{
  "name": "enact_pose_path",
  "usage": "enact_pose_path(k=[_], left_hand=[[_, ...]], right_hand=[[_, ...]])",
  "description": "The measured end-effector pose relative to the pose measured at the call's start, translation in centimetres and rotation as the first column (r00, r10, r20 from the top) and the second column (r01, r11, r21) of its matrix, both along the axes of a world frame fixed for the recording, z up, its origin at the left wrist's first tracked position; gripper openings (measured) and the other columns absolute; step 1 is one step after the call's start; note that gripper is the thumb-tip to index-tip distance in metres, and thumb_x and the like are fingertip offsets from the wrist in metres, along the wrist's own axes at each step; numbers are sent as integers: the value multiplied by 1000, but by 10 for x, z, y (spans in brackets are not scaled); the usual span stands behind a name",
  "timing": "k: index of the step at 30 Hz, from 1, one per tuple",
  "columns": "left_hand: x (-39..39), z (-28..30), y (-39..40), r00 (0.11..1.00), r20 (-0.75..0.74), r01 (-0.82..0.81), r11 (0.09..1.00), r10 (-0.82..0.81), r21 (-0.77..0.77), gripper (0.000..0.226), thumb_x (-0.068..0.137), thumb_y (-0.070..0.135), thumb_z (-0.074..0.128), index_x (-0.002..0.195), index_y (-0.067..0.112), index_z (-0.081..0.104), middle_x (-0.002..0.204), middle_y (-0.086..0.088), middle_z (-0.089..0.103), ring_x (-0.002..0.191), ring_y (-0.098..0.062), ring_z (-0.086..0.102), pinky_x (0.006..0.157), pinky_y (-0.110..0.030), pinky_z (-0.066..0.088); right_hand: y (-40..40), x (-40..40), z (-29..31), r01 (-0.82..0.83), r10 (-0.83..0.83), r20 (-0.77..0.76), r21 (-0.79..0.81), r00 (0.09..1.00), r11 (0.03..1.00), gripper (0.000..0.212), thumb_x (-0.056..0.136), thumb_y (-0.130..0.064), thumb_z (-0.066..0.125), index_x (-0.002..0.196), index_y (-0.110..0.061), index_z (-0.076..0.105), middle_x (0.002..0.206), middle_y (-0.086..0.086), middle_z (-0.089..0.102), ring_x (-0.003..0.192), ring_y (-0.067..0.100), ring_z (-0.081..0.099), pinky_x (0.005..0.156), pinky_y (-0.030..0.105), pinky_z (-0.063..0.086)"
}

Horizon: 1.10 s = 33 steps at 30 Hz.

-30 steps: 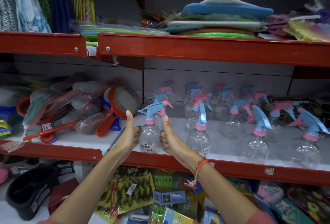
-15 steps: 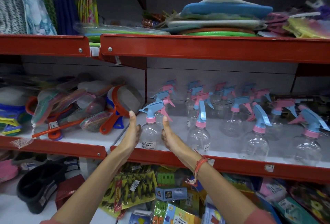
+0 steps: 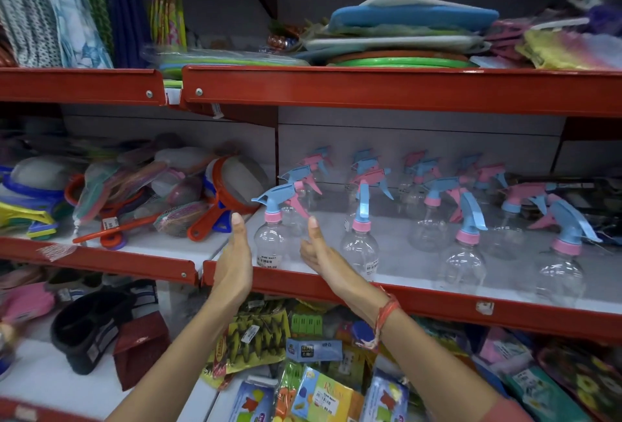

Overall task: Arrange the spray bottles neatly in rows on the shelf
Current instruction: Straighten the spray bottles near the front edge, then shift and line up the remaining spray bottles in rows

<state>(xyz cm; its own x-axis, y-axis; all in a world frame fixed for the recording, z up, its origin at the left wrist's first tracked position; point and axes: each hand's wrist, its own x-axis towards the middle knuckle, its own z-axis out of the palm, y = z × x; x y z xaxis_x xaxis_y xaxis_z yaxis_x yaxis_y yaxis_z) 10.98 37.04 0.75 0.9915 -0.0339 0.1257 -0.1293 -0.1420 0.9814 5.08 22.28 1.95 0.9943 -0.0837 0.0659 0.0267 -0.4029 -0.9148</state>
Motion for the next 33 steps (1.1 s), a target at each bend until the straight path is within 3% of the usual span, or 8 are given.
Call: enact_pose_path(k=[1,3,7,12,16,20,24,33], left_hand=[[-8,-2,-4,997,61,-44,998,47,-44,94,72,84,7,143,28,34,152,-1,35,140,-23,30,112,-45,20],[-25,-4,-14,969,202,-110,981,141,-158,76,83,73,15,133,26,47,140,0,49,131,-19,41,107,-39,29],[-52,0,-41,969,242,-3,986,44,-167,46,96,49,23,98,22,61,106,2,65,105,-14,58,94,-33,41],[-61,7,-76,972,16,236,971,-236,-45,55,94,54,22,109,16,59,117,-7,63,109,-19,57,105,-43,39],[-71,14,-88,906,-207,357,930,-368,-90,77,88,64,20,142,10,34,144,-15,44,130,-27,43,114,-45,26],[-81,25,-95,873,-264,381,911,-411,-157,92,80,75,13,149,13,13,157,-12,19,142,-27,25,118,-46,16],[-83,31,-102,854,-273,389,892,-443,-231,97,81,74,8,148,4,8,158,-16,9,145,-27,15,119,-42,14],[-60,25,-110,854,-251,421,889,-456,-180,101,77,77,4,146,3,16,157,-15,17,144,-24,18,118,-39,13]], right_hand=[[-5,-5,-1,2,-2,-14,8,1000,1000,119,64,-93,8,128,-6,56,130,15,62,123,25,56,116,46,29],[-21,-18,-2,4,-6,29,76,1000,997,111,67,-91,14,133,-13,55,139,7,57,126,17,55,114,39,34],[-60,-40,-1,125,-175,176,264,969,956,78,85,-70,28,99,-11,76,100,4,78,93,11,72,86,26,56],[-99,-49,-14,441,-579,224,456,784,773,58,101,-40,37,74,-4,73,74,11,77,72,25,74,64,27,58],[-114,-25,-15,421,-526,167,423,834,802,37,101,-36,38,102,-13,67,118,14,68,105,21,64,95,38,50],[-115,-2,-1,240,-246,-46,457,968,857,68,97,-57,26,142,-8,40,151,7,41,140,20,35,116,41,21],[-110,1,3,139,-98,-109,469,989,872,84,92,-67,13,148,-7,31,158,9,29,146,22,22,118,41,12],[-113,-17,-3,124,-96,-97,349,991,929,96,86,-75,13,149,-2,21,158,18,22,142,26,31,117,37,22]])
